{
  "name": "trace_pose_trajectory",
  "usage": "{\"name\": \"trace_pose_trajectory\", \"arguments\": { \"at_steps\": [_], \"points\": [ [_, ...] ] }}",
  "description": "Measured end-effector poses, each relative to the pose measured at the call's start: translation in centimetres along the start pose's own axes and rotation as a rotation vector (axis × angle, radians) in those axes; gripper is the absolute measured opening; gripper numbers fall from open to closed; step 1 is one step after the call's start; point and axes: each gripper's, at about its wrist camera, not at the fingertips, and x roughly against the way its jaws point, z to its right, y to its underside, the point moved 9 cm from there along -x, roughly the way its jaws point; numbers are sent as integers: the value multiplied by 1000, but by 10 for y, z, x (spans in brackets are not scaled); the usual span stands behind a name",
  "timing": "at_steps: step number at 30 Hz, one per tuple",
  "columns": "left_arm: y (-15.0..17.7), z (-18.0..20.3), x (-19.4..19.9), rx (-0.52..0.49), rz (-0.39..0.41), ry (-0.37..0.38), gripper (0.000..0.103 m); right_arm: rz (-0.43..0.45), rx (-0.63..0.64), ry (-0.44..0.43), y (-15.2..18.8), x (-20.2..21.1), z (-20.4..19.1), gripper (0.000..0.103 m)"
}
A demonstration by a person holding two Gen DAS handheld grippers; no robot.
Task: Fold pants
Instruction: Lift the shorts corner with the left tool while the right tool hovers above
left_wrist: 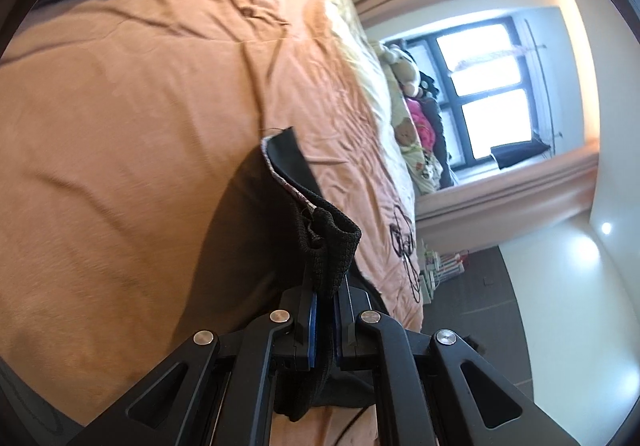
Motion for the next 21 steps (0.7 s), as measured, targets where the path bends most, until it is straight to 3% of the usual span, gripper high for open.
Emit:
{"name": "trace_pose_trajectory", "arguments": {
  "at_steps": [7,10,21],
  "points": [
    [0,50,-15,-81,-28,49,6,-107,6,-52,52,-20,-8,17],
    [6,69,-25,-122,-51,62,6,-108,15,-75,62,-13,-8,17],
    [29,137,-56,-263,-116,108,6,32,-95,-106,50,61,52,17]
  ]
}}
